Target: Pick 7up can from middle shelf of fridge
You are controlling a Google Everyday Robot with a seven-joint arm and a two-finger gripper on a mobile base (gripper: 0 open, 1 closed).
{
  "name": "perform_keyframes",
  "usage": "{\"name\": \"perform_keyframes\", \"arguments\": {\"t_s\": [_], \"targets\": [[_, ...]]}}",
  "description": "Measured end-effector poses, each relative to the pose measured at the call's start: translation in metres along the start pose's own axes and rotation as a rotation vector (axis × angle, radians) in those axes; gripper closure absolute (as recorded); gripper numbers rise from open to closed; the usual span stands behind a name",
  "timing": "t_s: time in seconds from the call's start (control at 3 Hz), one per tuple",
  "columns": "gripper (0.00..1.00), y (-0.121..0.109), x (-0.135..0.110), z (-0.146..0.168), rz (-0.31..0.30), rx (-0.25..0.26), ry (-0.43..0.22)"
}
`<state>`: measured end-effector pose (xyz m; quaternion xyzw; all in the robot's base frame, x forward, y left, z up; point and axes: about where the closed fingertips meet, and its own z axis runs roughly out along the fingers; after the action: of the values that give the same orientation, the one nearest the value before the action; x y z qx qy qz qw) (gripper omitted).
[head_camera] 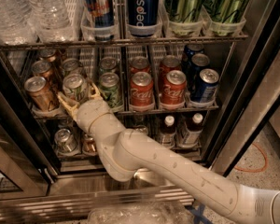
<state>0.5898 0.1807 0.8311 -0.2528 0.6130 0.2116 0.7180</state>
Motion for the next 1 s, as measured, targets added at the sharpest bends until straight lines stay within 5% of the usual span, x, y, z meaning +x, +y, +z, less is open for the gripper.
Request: {"name": "perform_keyframes", "arguments": {"t_s": [0.33,0.67,1.0], "targets": [[0.88,0.0,0.0,0.0,0.0,0.0,0.0],[1.0,0.001,-0.001,-0.001,-0.001,-0.003,0.002],[1.0,0.0,-0.011,-0.003,-0.007,-0.001,-0.005]]}}
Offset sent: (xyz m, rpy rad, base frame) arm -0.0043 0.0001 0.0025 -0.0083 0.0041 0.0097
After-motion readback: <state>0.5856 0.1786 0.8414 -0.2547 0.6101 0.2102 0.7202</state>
